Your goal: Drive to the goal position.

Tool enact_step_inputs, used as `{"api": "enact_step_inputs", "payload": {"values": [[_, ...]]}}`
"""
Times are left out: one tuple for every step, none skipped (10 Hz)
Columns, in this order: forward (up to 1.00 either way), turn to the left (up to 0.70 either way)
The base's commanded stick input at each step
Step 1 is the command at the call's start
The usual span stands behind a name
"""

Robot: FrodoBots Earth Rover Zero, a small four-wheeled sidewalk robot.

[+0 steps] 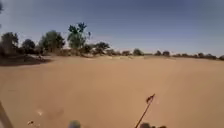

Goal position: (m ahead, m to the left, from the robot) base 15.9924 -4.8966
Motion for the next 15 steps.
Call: {"api": "enact_step_inputs", "payload": {"values": [[0.7, 0.0], [0.7, 0.0], [0.7, 0.0], [0.7, 0.0], [0.7, 0.0], [0.7, 0.0], [0.7, 0.0], [0.7, 0.0], [0.7, 0.0], [0.7, 0.0], [0.7, 0.0], [0.7, 0.0], [0.7, 0.0], [0.7, 0.0], [0.7, 0.0]]}}
